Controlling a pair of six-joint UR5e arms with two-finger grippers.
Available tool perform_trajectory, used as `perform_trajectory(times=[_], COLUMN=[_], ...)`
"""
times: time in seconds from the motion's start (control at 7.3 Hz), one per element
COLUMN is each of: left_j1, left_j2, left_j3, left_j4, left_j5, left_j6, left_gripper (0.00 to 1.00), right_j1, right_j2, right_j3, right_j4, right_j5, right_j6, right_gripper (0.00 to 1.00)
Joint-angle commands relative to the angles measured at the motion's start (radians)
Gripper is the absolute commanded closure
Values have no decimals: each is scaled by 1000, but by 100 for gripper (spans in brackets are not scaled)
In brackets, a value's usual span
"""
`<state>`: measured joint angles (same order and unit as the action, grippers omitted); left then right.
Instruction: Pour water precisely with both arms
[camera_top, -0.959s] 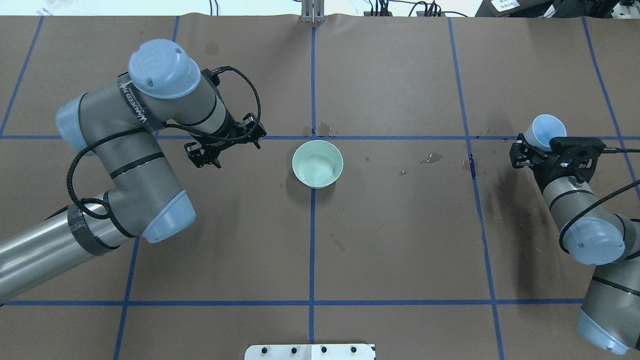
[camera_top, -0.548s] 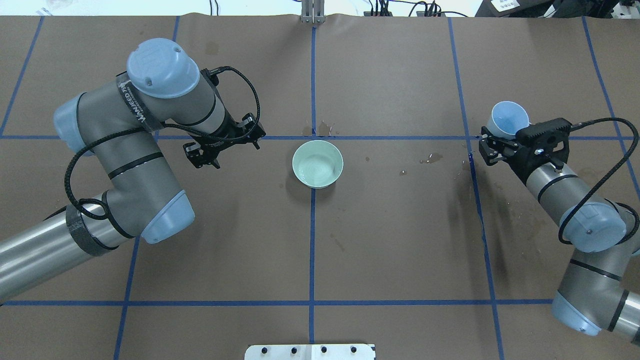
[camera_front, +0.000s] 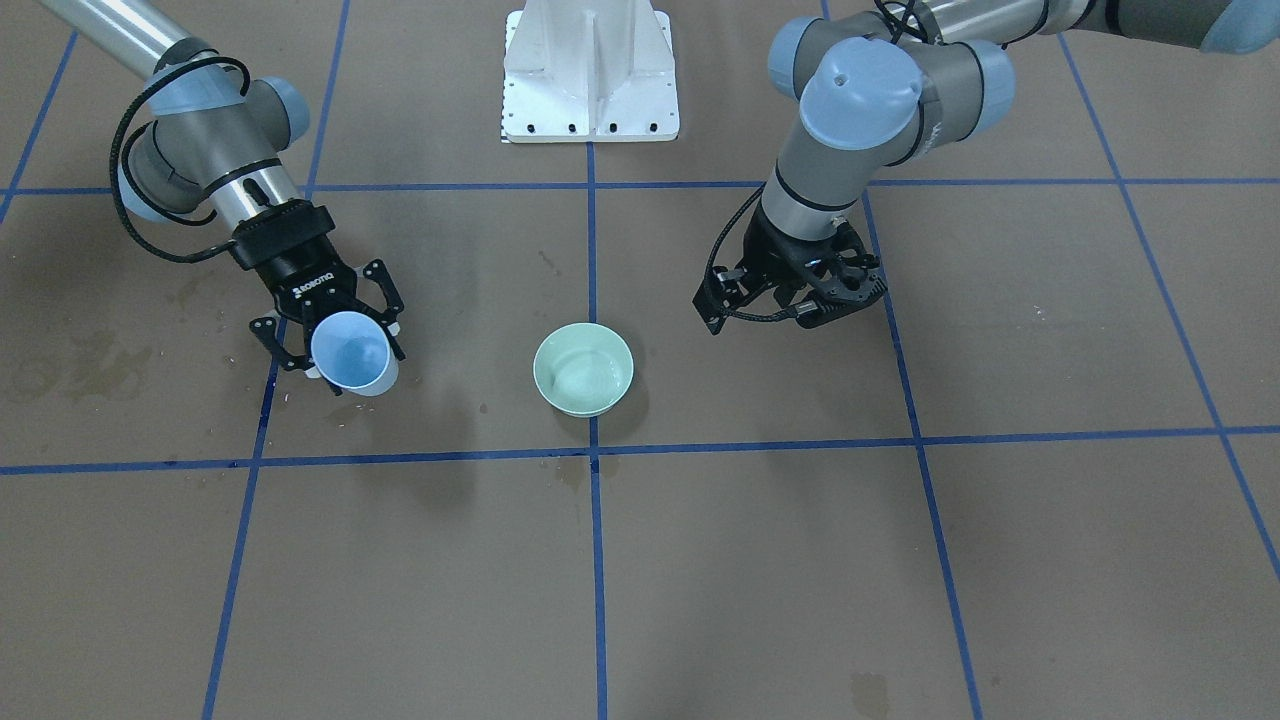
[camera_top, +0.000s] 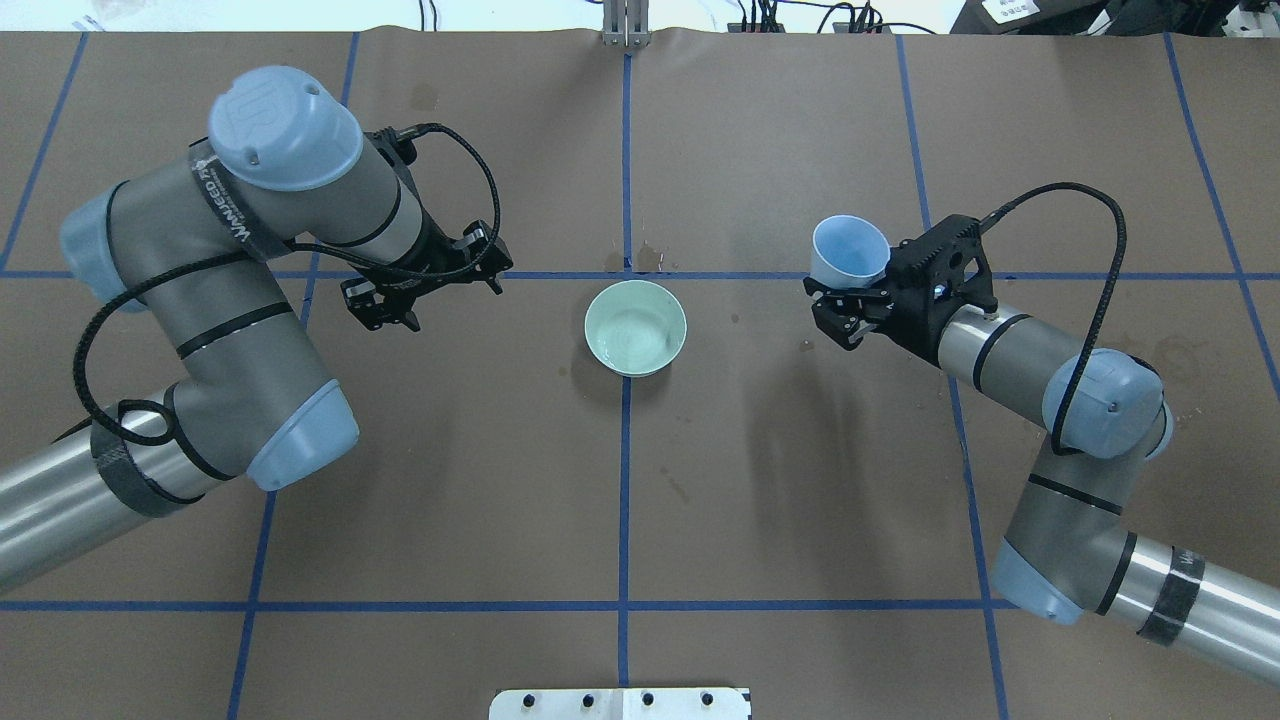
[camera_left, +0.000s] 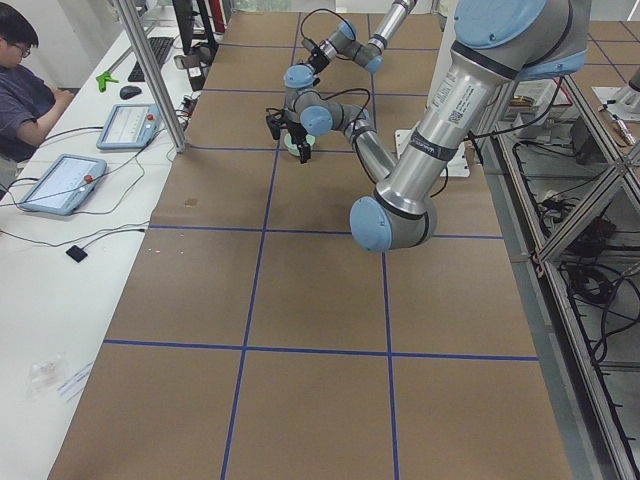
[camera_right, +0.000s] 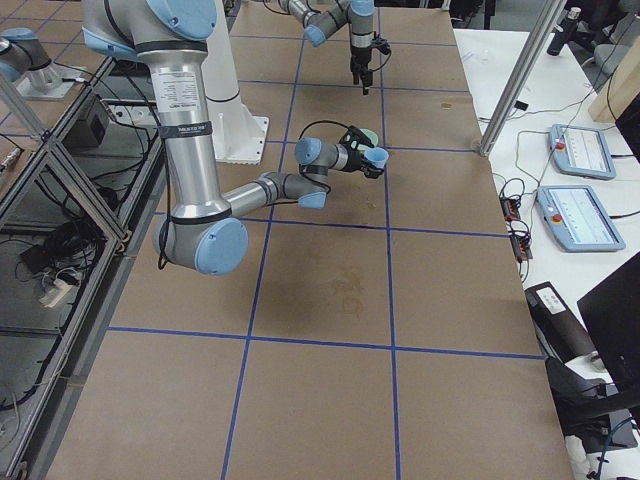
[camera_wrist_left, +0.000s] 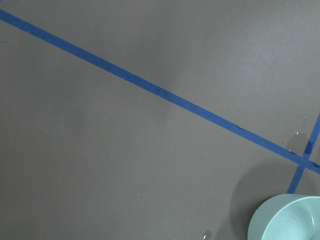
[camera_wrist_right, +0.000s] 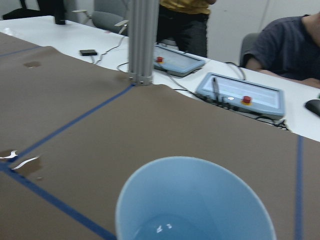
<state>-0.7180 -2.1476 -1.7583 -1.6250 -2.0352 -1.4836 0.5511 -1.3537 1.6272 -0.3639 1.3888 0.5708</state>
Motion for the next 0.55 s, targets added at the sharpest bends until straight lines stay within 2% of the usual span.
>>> perform_trajectory(times=[0.0,0.14,0.41], left_j1=[-40,-58,-73], left_j2=[32,44,60], left_j3=[-40,-40,-40], left_j4=[71,74,74], left_j5=[0,-2,-2], left_j6=[126,153,178], left_gripper=[0,0,0], right_j1=[-2,-3,-39], right_j2=[36,66,100], right_j3=[5,9,17], right_j4=[-38,-100,-191], right_j5=[136,163,154], right_j6=[-41,-69,-141], right_gripper=[100,100,100])
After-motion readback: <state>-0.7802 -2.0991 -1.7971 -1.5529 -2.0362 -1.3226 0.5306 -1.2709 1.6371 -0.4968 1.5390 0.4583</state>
